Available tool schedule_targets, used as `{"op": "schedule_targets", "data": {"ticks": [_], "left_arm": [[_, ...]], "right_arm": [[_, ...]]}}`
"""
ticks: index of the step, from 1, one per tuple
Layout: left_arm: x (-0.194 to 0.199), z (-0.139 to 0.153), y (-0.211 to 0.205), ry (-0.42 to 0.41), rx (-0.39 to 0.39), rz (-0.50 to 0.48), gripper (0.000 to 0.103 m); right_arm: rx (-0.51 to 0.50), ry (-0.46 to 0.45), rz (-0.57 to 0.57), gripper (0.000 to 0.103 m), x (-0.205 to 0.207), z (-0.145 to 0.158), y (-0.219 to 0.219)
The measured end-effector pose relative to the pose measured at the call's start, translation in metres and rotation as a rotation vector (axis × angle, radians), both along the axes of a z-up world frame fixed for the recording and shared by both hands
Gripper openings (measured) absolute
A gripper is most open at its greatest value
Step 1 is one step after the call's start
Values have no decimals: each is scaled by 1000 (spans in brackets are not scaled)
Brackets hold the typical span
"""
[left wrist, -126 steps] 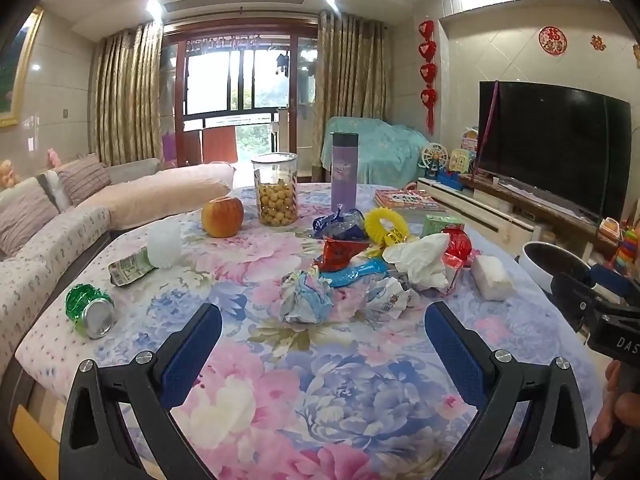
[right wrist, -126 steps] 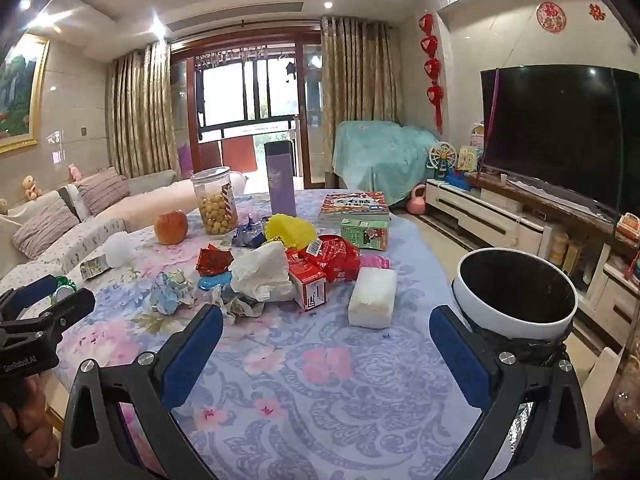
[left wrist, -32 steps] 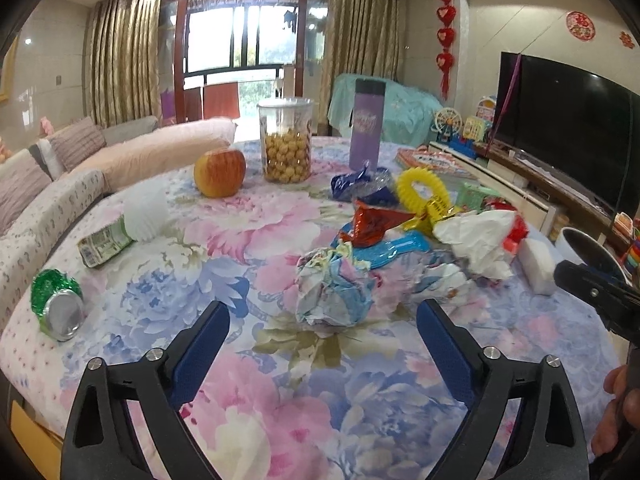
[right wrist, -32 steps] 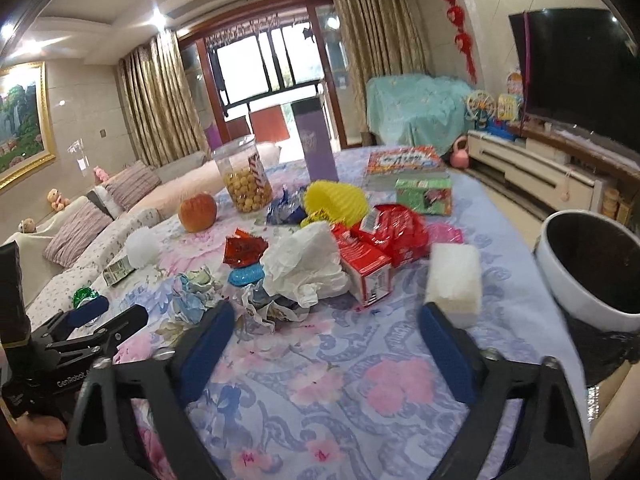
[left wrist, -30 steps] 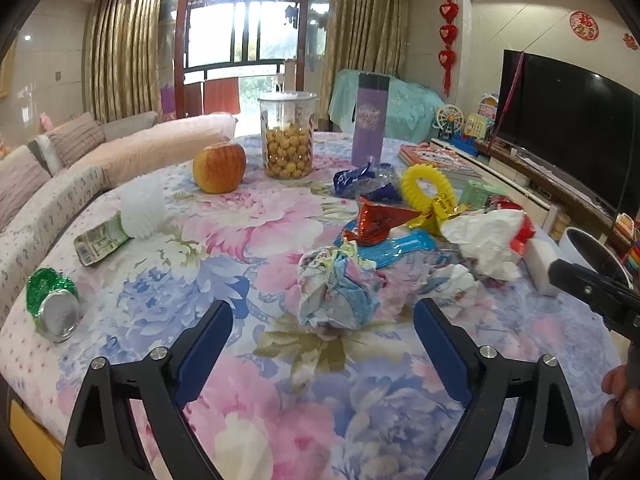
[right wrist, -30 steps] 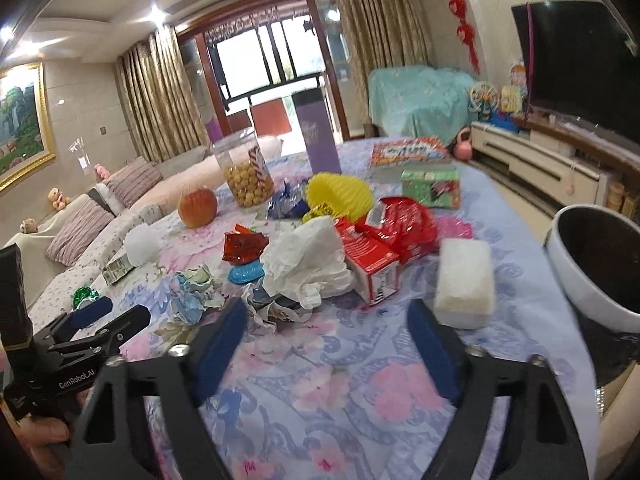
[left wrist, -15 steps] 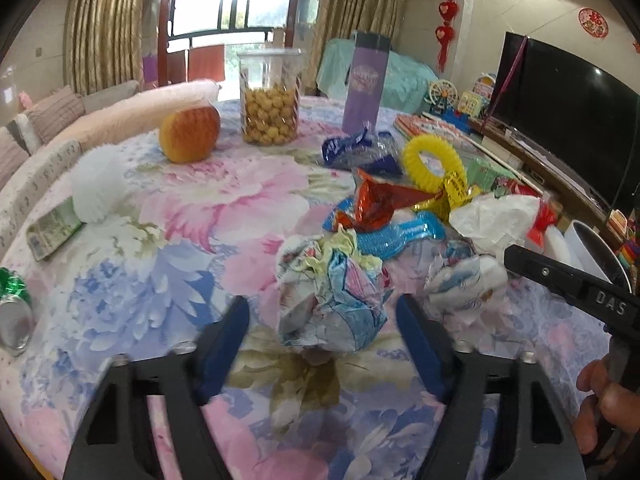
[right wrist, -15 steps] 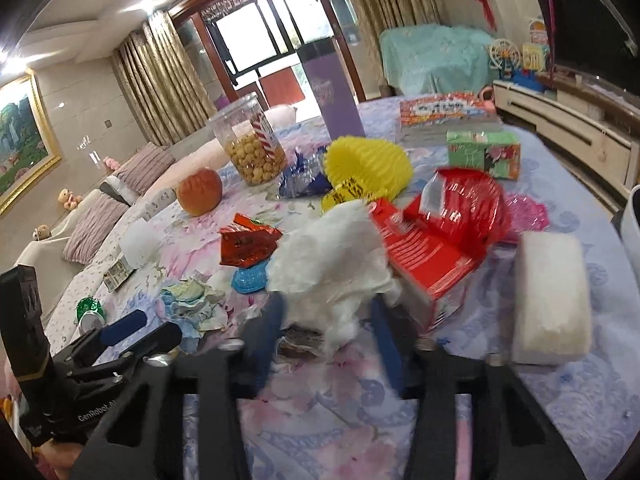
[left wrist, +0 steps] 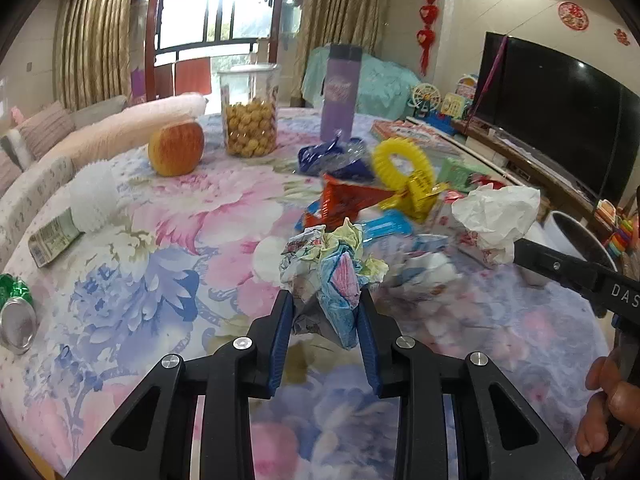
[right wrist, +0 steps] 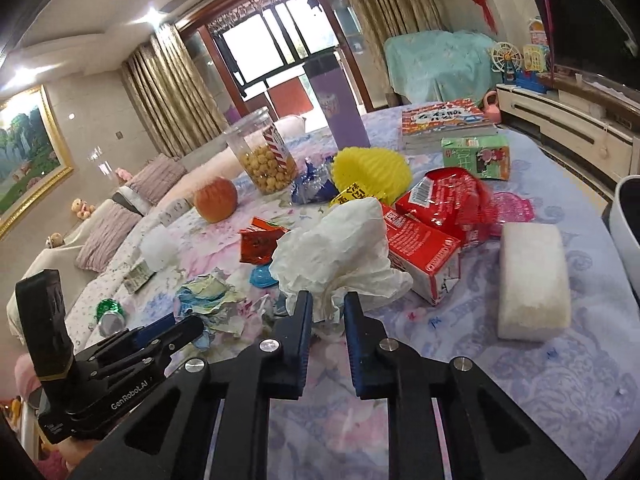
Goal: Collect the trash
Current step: 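Grasp the crumpled paper with the left tool while the right tool grasps the white tissue, then carry paper and tissue to the bin and open both tools over it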
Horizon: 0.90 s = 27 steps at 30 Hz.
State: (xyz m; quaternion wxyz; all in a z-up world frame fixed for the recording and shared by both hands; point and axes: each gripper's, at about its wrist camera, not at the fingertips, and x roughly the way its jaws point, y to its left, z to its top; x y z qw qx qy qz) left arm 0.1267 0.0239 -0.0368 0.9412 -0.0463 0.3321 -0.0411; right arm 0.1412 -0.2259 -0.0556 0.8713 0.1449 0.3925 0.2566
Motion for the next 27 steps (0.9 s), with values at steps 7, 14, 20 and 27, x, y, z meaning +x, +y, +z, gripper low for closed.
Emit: {"op": "schedule_targets", "data": {"ticks": [7,14,20,27], "left_arm": [[-29,18,-13,-42,-19,-43,30],[-49,28,-45,-61,1,-135,30],[-50,34,-67,-63,7,-190,30],[-40,36,-94,-48,-4,-250,30]], "right_arm": [[18,-10,-30,16,-20,7,-25],[21,-21,-80,16,-39,11,-54],[17,-26,-123,16,-48,12,-78],[12,-22,-175,16,-54,9,-108]]}}
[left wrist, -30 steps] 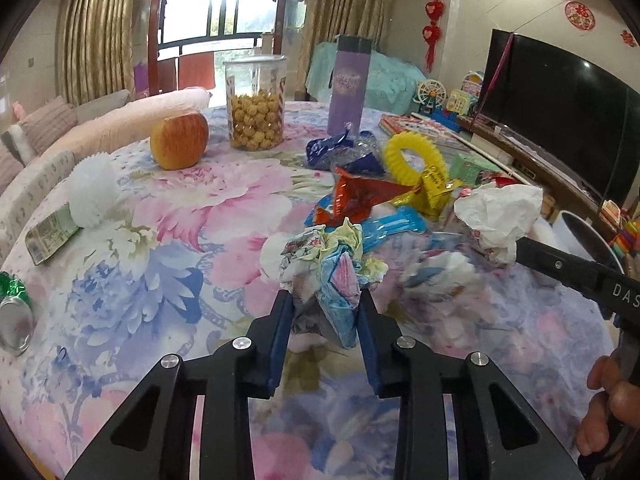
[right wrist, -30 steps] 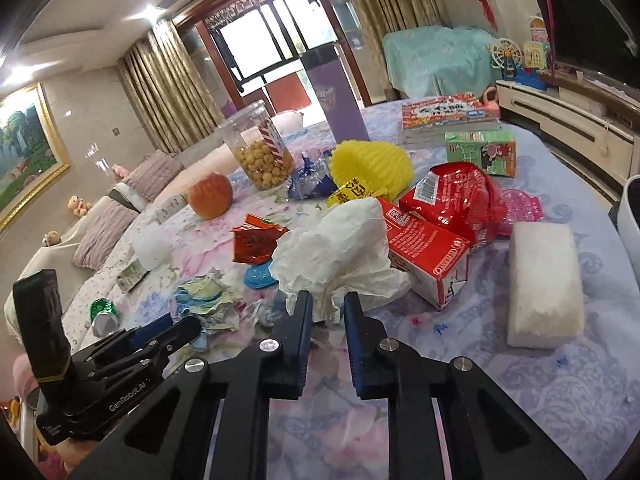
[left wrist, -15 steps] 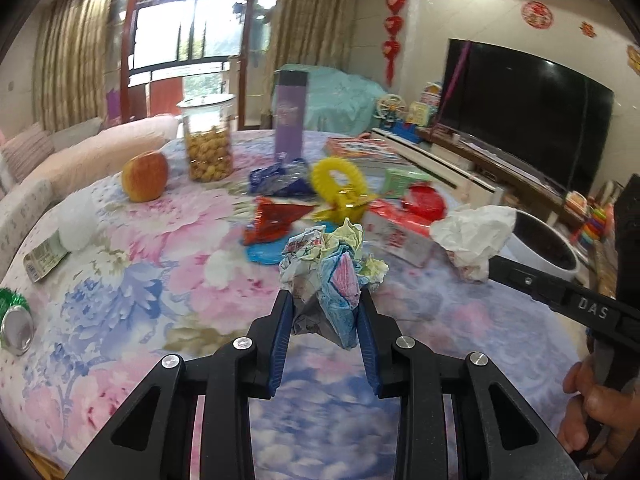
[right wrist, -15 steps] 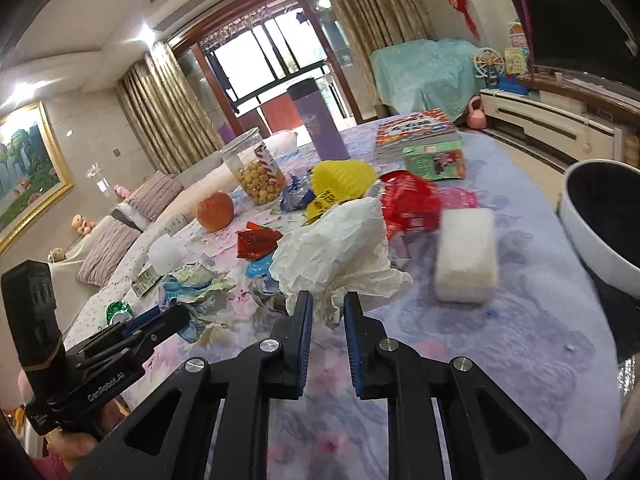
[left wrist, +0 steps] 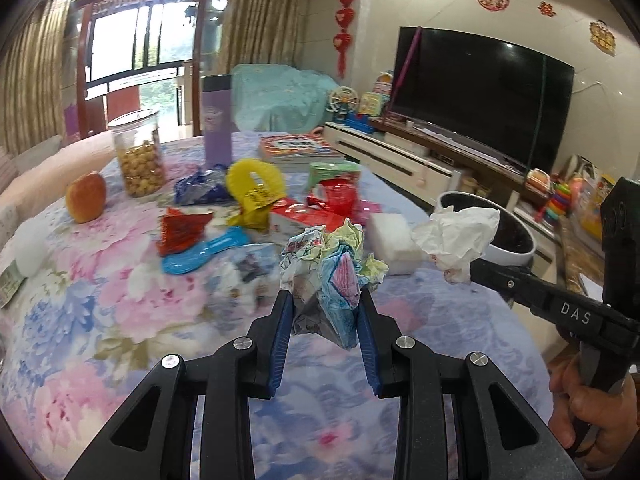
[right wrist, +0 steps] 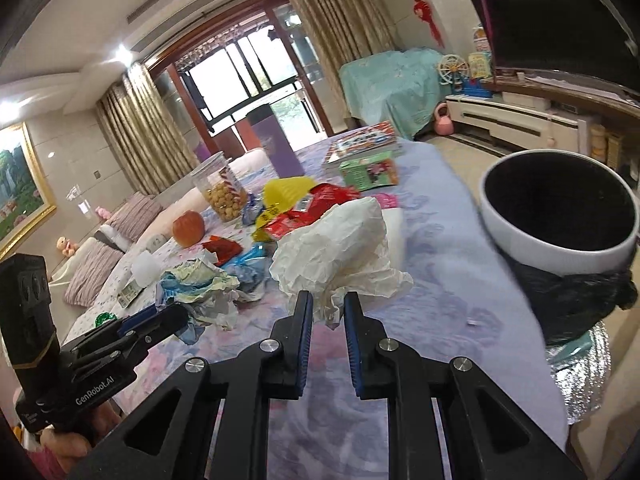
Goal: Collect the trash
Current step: 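Carry paper and tissue to the bin and open both tools over it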
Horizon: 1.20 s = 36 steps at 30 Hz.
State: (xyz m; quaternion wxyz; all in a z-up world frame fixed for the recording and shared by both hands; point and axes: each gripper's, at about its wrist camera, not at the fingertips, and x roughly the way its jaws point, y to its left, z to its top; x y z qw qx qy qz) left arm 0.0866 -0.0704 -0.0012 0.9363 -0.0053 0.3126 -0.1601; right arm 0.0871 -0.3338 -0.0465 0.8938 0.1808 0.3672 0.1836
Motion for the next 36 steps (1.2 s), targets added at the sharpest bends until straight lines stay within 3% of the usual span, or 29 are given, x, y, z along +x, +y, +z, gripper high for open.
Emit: {"op": "schedule_targets", "data": {"ticks": [20,34,35,36], "left_arm": [[48,-7,-90,7,27,-152,31],[91,-14,-152,39,51,-214,31],[94,-14,-156,41,51,-218,31],[97,-14,-159,42,50,-221,31]], "right_arm": [[-46,14,-160,16,-11,-5,-88],[-50,46,-207,16,7,-10,-128],[-51,43,-205,15,9,-9,-130],[-52,42,-205,6,11,-9,-131]]}}
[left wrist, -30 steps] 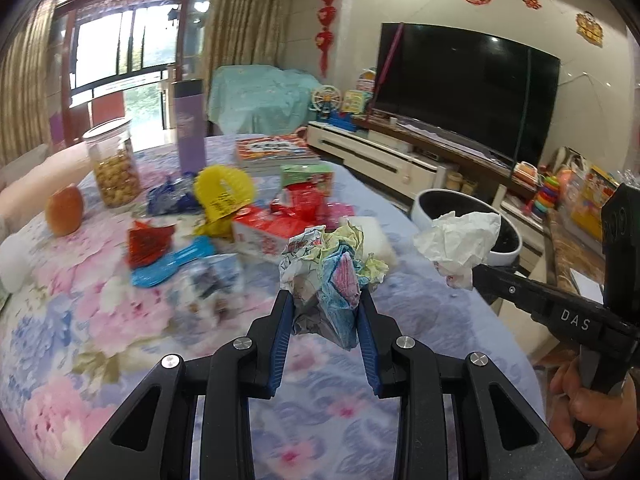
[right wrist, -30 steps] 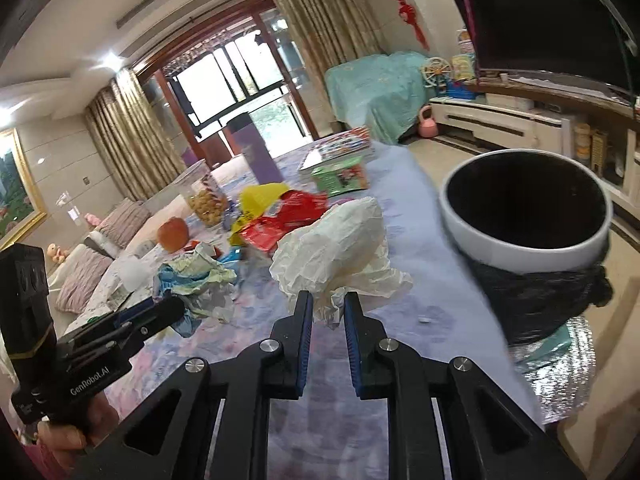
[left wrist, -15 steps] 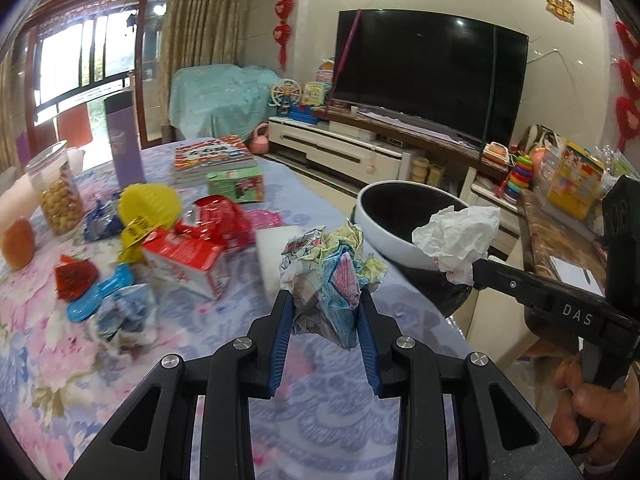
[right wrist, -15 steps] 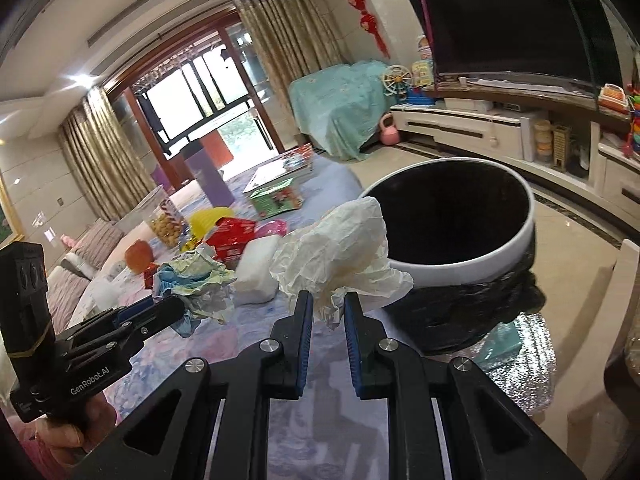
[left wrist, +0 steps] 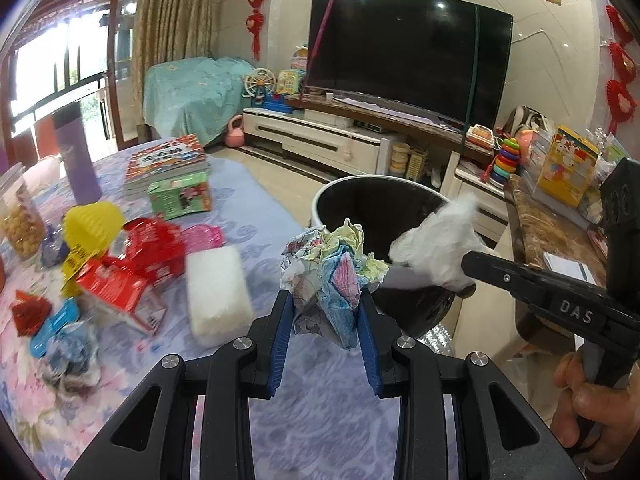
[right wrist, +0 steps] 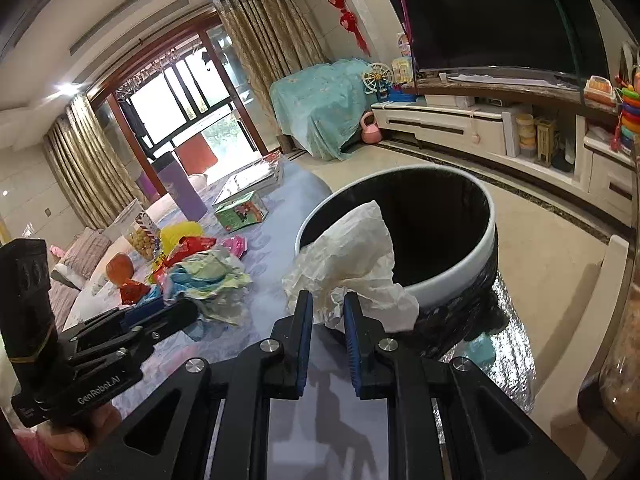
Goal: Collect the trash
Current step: 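Carry paper and tissue to the bin and open both tools over it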
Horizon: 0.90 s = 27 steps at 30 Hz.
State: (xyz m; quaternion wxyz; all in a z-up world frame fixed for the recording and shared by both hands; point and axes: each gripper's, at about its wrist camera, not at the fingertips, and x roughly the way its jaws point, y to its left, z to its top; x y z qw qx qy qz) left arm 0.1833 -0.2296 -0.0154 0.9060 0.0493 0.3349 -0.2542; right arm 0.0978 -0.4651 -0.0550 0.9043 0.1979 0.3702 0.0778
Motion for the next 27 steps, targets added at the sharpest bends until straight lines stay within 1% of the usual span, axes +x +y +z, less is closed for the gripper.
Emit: {"op": "schedule_targets", "data": {"ticks": [12,19,22,27], "left_arm": [[43,3,-40,15,1,-50,31],[65,2,-64,34,30,-78,31],[74,2,-71,51,27,-87,32],[85,3,-81,55,35,-96,33]], "right_arm": [[-10,25,-35,6,30,-1,-31],[-15,48,-42,6,44,-6,-39],[-19,56,-41,6,48,-8,-40],[-33,62,-46,6,52,-7,-46]]}}
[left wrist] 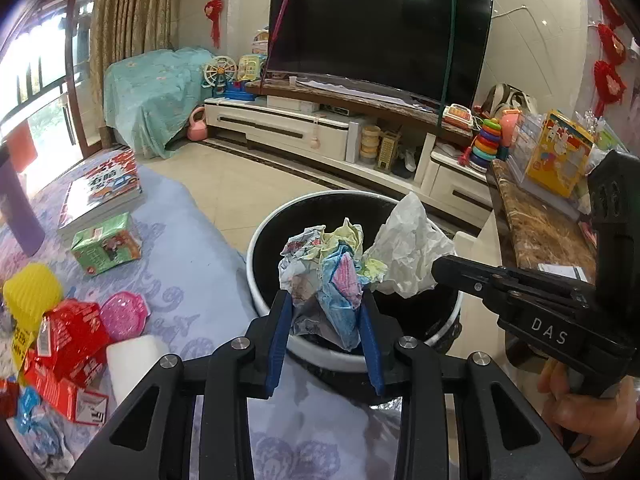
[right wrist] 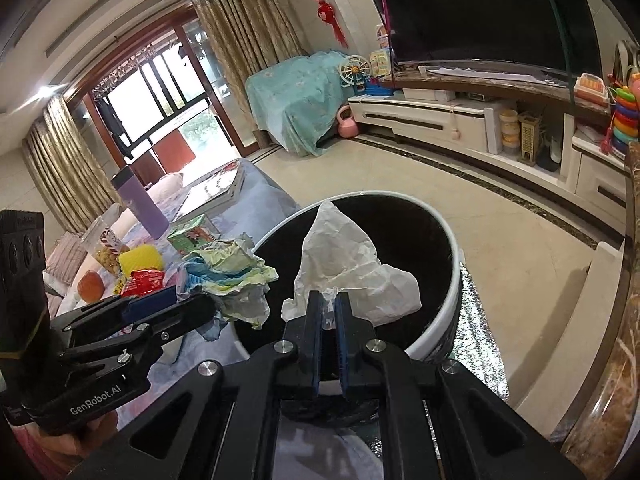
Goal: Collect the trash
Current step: 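Carry paper and tissue to the bin and open both tools over it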
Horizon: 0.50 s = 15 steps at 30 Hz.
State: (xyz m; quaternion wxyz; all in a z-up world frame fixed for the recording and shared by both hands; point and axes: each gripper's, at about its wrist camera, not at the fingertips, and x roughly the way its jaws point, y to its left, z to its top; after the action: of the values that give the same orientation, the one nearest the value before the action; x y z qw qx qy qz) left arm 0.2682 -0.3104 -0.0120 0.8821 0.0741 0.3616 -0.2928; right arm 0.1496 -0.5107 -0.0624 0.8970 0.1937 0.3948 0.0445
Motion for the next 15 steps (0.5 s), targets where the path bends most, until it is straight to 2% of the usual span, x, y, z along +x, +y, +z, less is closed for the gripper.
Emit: {"op": "schedule_targets", "data": {"ticks": [5,7,9,11,12,14,15], "left_arm": [[7,-2,-12,8,12,-16,35],[10,-4,-17,8,21,-18,36],[12,-6,-21,11,28,-19,36],[13,-7,-24,14,36,-19,40],[13,-7,-25,15,37,-20,45],[13,-7,-25,19,35,-21,53],[13,-7,-25,20,35,-20,59]], "right_arm": [[-7,7,-3,6,4,1,-7],[-10,10,-3,11,6,1,-11],[-15,13,-7,11,7,1,-14],[-21,12,-15,11,9,2,-17],[-20,15,-20,13,9,1,-19],[-23,21,-32,23,10,1,-23],[-23,20,-38,39,9,1,-24]]}}
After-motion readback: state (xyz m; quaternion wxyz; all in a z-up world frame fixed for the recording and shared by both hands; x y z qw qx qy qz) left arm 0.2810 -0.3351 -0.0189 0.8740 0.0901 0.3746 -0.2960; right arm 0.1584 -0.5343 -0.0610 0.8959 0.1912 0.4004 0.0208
